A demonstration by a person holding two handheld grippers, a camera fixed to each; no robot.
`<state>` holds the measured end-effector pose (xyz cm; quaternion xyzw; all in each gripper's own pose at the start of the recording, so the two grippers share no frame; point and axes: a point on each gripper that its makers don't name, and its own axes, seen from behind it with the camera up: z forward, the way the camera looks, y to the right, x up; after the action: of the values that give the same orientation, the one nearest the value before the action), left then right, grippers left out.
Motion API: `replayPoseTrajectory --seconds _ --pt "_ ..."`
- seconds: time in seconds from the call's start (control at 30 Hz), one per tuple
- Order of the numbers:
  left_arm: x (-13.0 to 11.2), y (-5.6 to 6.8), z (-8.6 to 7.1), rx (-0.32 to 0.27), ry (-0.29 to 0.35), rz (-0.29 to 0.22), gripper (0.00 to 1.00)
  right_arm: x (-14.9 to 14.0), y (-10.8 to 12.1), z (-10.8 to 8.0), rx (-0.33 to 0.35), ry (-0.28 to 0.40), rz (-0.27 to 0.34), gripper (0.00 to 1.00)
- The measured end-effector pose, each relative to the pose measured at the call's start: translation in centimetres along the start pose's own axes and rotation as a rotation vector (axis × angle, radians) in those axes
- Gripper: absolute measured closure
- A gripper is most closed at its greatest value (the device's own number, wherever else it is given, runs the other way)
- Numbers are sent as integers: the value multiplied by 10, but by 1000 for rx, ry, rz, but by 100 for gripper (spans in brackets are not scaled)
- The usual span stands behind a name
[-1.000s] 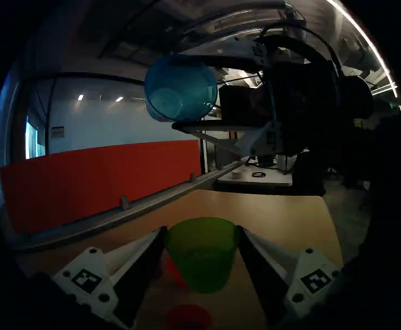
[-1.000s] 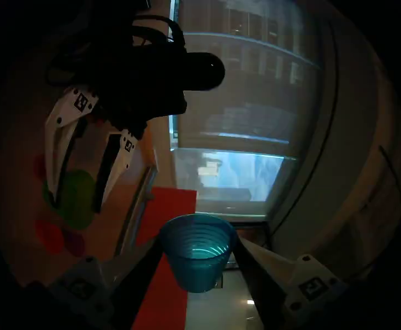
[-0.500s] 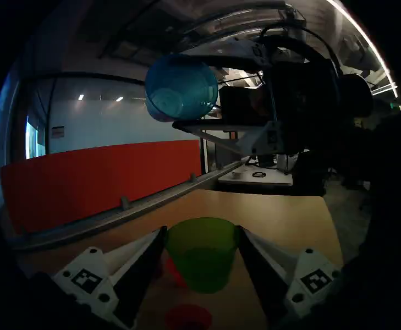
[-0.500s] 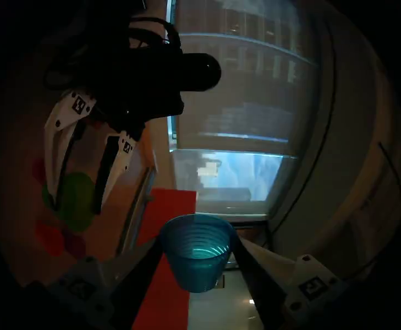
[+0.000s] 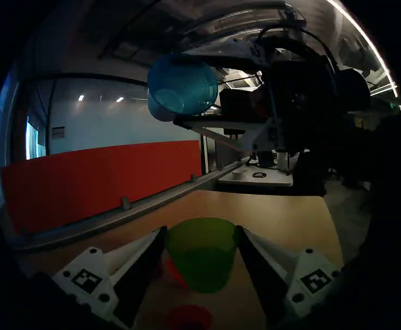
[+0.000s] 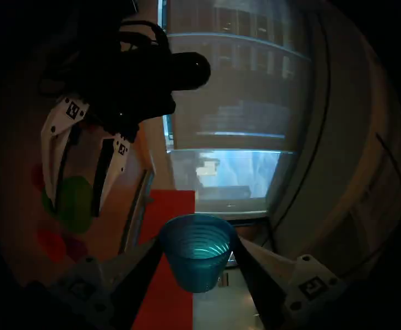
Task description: Pour water
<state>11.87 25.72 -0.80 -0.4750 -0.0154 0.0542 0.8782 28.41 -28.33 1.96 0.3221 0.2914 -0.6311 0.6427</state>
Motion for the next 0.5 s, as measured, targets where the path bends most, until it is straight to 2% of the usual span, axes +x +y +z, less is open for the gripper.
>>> replayPoseTrajectory --seconds 0.13,0.23,0.5 --pt "1 -1 0 2 1 4 10 1 3 -3 -4 9 67 9" --pt "3 -2 -1 5 3 7 10 1 5 -5 -8 13 142 9" --pt "6 -5 -4 12 7 5 10 -5 9 -8 -26 12 428 9"
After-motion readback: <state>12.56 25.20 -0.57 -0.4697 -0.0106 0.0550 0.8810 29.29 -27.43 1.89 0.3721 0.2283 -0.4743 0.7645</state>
